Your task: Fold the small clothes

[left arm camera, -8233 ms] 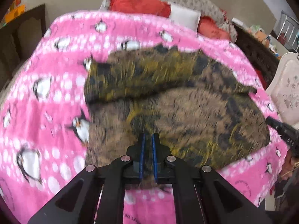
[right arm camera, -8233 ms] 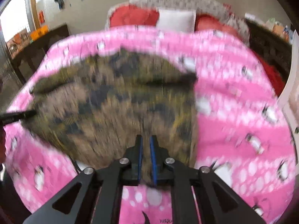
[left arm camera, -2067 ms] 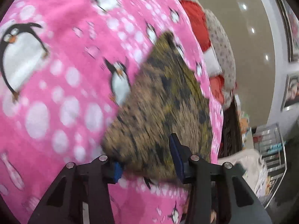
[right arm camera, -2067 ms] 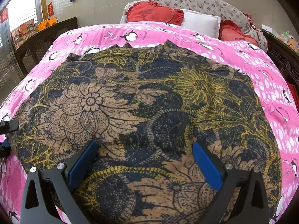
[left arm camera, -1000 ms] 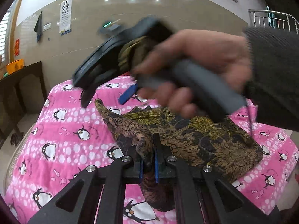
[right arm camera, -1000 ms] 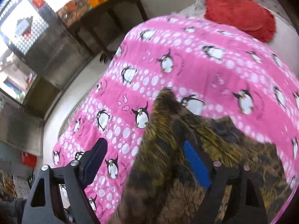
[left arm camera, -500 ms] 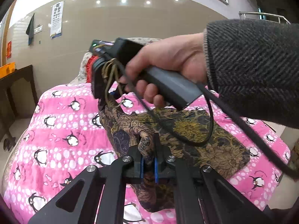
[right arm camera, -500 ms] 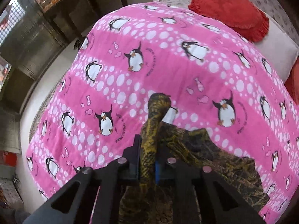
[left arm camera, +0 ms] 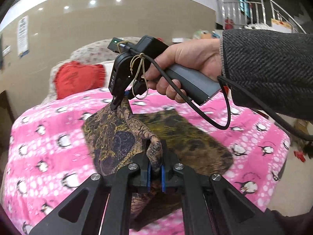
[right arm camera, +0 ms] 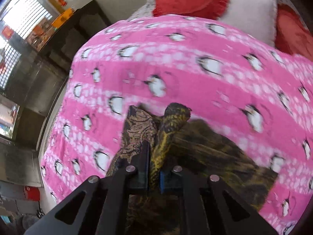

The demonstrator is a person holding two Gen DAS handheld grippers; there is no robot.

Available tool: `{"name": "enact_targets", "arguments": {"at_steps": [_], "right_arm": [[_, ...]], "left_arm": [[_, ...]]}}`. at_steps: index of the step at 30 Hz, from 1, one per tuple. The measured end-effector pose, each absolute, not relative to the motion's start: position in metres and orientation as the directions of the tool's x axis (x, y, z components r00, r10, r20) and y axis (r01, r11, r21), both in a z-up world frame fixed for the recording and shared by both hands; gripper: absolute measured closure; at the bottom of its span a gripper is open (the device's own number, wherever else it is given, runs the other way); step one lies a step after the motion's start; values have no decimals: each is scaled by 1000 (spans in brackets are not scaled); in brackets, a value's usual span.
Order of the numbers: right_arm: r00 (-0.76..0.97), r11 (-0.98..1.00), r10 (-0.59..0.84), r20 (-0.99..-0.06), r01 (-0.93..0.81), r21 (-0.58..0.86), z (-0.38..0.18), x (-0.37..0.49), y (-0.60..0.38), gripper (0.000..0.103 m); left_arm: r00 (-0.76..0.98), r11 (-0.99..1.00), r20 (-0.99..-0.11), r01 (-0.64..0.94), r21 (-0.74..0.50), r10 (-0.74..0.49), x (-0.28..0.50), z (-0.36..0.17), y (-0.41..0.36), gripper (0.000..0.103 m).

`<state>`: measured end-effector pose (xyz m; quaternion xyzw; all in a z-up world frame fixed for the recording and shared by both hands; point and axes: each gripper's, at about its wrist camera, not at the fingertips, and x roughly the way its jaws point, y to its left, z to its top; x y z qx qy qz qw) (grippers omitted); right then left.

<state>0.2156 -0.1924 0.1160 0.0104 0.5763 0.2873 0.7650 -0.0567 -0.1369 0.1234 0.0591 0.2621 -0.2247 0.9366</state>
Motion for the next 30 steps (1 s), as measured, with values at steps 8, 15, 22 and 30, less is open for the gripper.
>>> {"name": "enact_targets", "arguments": {"at_steps": [8, 15, 22, 30], "right_arm": [[195, 863, 415, -889, -393, 316, 106, 211, -285, 95], [207, 891, 378, -902, -345, 295, 84, 203, -352, 96], [218, 920, 344, -913, -271, 282, 30, 191, -368, 89], [440, 882, 429, -789, -391, 262, 115, 101, -384, 64]], "left_arm": [[674, 818, -562, 576, -7, -479, -51, 115, -221, 103], [603, 779, -627, 627, -11, -493, -46, 91, -279, 103], [475, 775, -739, 624, -99, -477, -45, 57, -276, 103], [634, 872, -629, 463, -159, -451, -67, 104, -168, 86]]}}
